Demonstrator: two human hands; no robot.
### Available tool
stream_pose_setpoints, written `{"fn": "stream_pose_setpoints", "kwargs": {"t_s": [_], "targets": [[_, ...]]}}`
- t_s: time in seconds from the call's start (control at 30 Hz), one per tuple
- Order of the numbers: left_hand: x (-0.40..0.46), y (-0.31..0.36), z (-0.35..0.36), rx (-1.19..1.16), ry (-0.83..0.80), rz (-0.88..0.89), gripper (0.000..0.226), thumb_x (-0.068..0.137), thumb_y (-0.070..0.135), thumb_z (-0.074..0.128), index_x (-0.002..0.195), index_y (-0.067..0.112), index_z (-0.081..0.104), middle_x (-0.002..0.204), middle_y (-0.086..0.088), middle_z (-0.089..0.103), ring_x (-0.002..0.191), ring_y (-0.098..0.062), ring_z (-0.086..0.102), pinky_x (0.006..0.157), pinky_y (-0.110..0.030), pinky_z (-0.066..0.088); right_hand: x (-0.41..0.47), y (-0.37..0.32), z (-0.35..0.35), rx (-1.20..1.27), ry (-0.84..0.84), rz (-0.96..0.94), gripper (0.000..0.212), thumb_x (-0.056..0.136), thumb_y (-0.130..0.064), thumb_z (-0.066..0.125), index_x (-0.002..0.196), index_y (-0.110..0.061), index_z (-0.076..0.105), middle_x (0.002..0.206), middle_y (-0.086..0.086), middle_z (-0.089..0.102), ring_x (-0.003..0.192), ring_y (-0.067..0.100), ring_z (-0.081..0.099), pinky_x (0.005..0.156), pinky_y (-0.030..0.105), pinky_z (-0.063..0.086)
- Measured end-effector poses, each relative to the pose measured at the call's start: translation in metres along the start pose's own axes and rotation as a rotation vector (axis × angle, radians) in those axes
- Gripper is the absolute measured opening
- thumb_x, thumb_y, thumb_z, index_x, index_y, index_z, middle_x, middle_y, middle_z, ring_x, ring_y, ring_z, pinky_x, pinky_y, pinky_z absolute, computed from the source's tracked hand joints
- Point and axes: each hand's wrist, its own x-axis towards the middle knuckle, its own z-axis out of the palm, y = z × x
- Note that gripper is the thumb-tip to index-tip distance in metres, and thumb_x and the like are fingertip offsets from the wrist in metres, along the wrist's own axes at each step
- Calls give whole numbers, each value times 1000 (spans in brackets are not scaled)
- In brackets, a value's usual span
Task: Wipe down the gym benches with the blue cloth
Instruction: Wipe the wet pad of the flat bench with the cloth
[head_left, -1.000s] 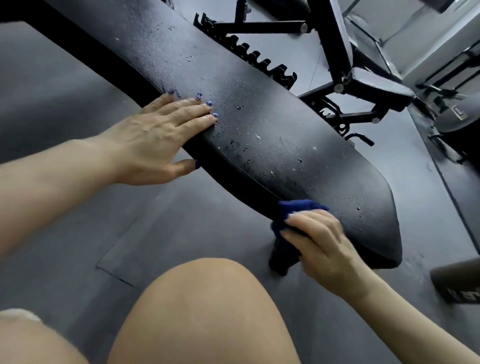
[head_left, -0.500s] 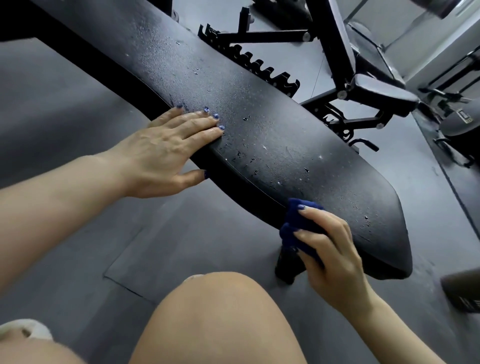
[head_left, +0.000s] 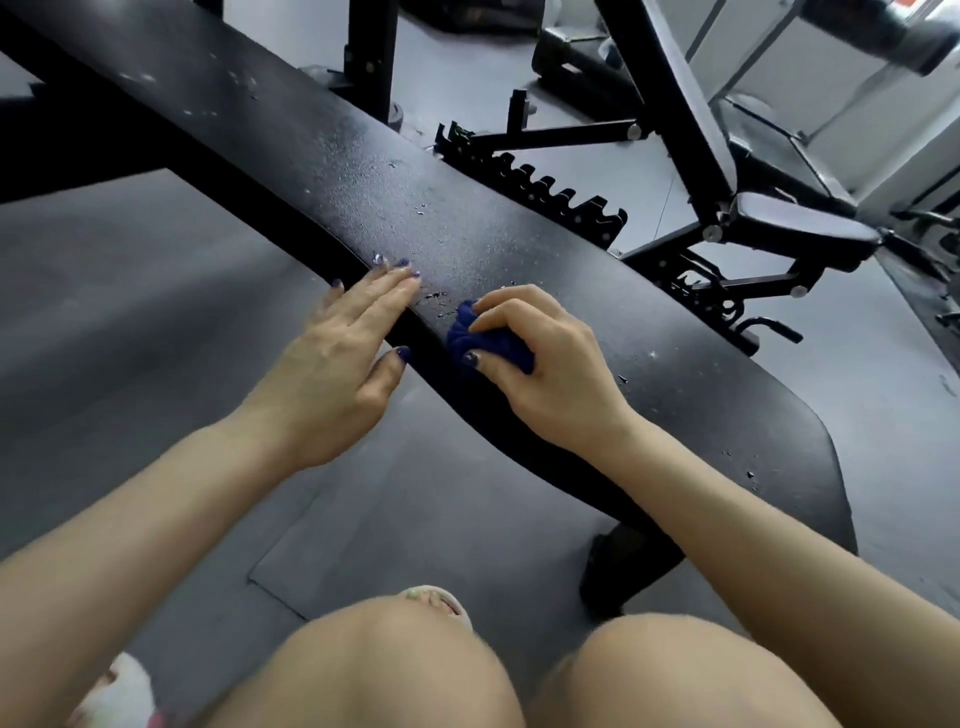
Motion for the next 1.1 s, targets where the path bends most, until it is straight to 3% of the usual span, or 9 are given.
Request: {"fn": "stream_pose_setpoints", "kwargs": {"t_s": [0.13,0.27,0.37,0.53,0.63,0.73,0.83,1.0,1.1], "targets": [[-24,39,15,-313,143,-215,60,89,20,39,148,18,33,150,17,25,142,3,18,116,-13,12,5,-4,-3,-13,-242,-31,30,87,-22,63,112,-6,63,129,3,56,121,18,53,103,32,42],[-29,70,40,-504,252,-369,53,97,9,39,149,17,32,151,16,26,139,8,20,113,-7,13,0,-9,-25,165,-468,163,46,93,-26,37,130,-15,61,150,-9,42,136,0,38,115,23,28],[-24,89,59,-575,286,-464,52,101,13,38,151,17,26,158,10,19,144,3,13,112,-6,8,-4,-11,-30,330,-492,267,49,93,-30,35,138,-22,54,147,-9,48,134,3,43,114,23,30],[-11,106,77,-616,325,-617,57,104,24,33,154,14,7,162,4,-2,147,-2,-5,116,-16,-3,-9,-9,-33,835,-414,495,36,94,-38,41,128,-33,53,137,-7,58,129,8,51,116,44,31],[-4,113,86,-668,411,-617,61,103,35,37,154,25,7,161,9,-10,146,-2,-12,121,-28,-2,-10,-10,-44,721,-292,434,38,95,-37,37,123,-24,58,130,-1,62,117,17,62,105,48,44],[2,119,98,-632,537,-590,67,93,49,49,152,35,19,161,12,-9,146,-3,-15,120,-32,3,-6,-4,-52,493,-123,343,39,97,-37,36,117,-16,63,116,0,68,107,16,65,95,47,51],[6,121,110,-618,651,-572,52,92,30,55,143,32,43,162,12,3,148,-8,-5,121,-42,14,2,10,-54,417,-23,348,37,97,-36,37,111,-15,65,108,0,69,101,17,66,90,49,52],[-9,97,107,-659,795,-581,41,88,10,45,123,21,64,153,11,36,146,-4,19,119,-29,19,3,28,-49,301,12,319,42,96,-44,37,109,-17,66,105,-1,69,103,15,65,92,45,52],[-16,73,110,-612,826,-664,47,84,6,41,124,16,63,151,11,37,146,-8,21,118,-24,19,4,37,-40,217,17,273,47,96,-47,34,109,-16,67,111,-2,66,106,9,61,97,40,49]]}}
